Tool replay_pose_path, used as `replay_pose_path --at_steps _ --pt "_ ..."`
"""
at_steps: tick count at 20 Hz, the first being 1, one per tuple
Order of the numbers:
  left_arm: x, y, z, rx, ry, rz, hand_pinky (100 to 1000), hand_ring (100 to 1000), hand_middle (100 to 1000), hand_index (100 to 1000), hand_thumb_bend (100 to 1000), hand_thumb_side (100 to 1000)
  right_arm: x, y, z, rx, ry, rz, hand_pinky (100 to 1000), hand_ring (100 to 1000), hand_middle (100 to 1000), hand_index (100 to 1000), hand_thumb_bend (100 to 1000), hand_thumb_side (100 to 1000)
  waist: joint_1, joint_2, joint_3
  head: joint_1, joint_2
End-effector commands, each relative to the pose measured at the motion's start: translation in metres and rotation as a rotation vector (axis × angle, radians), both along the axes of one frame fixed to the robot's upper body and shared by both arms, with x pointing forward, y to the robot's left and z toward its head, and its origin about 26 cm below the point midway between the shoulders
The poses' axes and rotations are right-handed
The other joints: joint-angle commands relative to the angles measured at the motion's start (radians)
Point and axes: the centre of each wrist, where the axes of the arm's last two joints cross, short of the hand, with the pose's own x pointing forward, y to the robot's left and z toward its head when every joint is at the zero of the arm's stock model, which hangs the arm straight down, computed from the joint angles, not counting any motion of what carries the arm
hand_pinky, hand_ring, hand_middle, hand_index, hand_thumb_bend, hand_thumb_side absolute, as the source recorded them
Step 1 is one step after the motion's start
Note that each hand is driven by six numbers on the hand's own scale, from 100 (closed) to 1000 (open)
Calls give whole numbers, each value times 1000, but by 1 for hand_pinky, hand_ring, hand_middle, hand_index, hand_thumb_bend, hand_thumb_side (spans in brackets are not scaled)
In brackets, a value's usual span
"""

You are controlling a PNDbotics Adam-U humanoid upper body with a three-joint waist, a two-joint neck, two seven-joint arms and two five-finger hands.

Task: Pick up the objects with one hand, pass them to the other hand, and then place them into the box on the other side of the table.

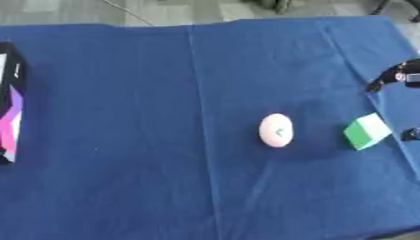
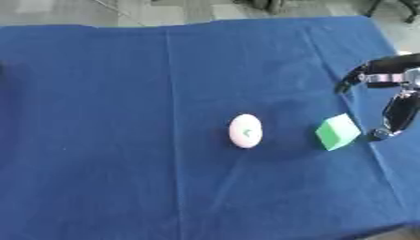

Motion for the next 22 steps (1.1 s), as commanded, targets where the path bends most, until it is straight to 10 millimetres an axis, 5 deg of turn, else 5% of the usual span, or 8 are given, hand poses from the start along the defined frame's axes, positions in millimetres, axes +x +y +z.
replay_pose_path --at_steps 1,22 --pt "-3 1 7 2 -27 4 710 773 784 873 135 842 0 -2 9 -15 -8 0 936 936 835 905 579 122 2 -15 0 -1 -4" --pt "-3 1 3 -18 -23 9 716 770 773 865 131 839 18 -12 -22 49 -56 -45 914 881 762 835 556 119 11 -6 13 -14 -11"
